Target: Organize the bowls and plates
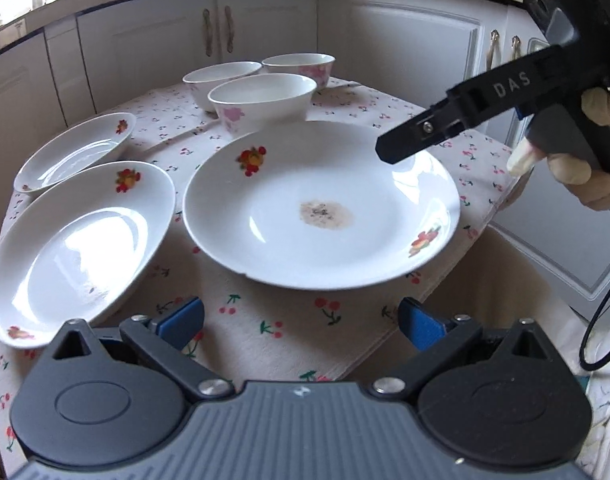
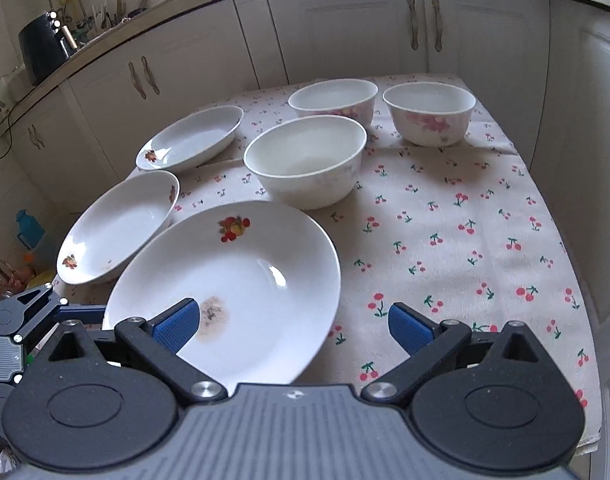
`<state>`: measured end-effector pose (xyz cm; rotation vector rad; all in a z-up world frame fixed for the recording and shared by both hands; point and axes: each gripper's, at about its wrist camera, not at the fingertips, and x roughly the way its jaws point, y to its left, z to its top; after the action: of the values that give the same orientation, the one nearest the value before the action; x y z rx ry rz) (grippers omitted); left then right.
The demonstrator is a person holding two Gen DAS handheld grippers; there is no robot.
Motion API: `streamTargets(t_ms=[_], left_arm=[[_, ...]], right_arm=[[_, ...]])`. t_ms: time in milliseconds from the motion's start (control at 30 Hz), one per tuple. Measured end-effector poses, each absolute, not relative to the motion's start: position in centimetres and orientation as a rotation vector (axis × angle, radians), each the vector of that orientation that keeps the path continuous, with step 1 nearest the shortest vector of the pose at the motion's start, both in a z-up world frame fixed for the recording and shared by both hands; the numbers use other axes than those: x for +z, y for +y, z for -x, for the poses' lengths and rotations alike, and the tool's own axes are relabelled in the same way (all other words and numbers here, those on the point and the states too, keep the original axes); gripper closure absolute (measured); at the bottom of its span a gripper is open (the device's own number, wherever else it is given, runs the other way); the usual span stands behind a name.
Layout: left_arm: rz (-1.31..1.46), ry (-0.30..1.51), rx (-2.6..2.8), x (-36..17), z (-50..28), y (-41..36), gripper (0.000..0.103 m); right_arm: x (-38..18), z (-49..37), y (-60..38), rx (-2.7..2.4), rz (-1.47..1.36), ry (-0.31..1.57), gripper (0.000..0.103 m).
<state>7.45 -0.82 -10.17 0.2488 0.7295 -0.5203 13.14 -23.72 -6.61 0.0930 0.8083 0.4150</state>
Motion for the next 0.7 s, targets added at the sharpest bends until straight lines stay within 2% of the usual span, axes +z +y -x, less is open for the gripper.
streamTargets(t_ms=[700], left_arm=[[-0.378, 0.696, -0.566, -11.1, -8.3, -2.3, 0.0]], right_arm=[[-8.1, -15.5, -22.5, 0.492, -0.083, 0.895, 0.001]])
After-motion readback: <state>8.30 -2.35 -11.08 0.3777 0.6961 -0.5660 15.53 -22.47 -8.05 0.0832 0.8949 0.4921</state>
